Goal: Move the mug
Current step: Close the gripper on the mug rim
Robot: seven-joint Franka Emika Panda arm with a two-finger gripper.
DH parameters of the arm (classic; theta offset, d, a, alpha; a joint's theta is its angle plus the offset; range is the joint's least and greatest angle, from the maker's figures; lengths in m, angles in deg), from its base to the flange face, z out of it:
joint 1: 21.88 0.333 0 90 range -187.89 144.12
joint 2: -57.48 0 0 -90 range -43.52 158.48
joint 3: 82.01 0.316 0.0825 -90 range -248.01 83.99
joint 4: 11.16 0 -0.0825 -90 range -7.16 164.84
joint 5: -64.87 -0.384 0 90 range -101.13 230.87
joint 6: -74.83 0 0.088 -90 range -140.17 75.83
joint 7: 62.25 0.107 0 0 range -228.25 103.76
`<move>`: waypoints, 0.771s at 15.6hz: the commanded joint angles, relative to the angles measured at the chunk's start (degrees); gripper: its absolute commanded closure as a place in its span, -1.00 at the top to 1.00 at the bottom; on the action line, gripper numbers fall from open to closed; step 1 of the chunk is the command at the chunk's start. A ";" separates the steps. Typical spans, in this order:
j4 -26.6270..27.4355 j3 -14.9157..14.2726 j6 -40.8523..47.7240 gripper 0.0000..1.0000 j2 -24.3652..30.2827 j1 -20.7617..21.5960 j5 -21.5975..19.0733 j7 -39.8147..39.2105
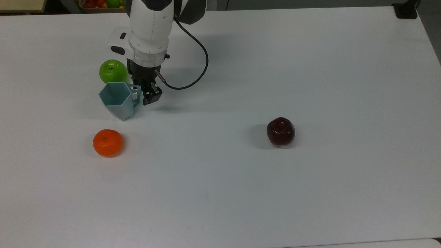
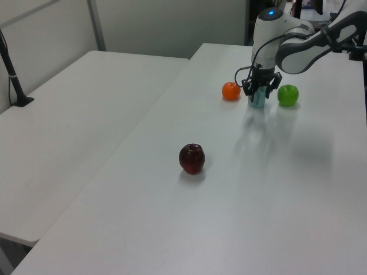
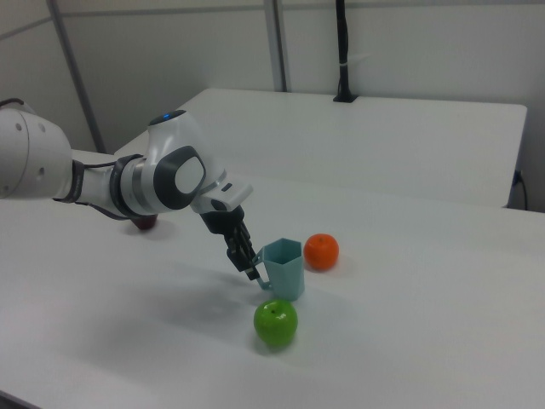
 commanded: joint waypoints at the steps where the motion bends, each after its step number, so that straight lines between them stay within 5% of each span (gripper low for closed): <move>1: 0.81 -0.40 -1.72 -0.19 0.87 0.15 2.32 1.30; 5: 0.81 -0.40 -1.72 -0.46 0.96 0.15 2.50 1.30; 12: 0.81 -0.40 -1.72 -0.59 1.31 -0.11 2.58 1.04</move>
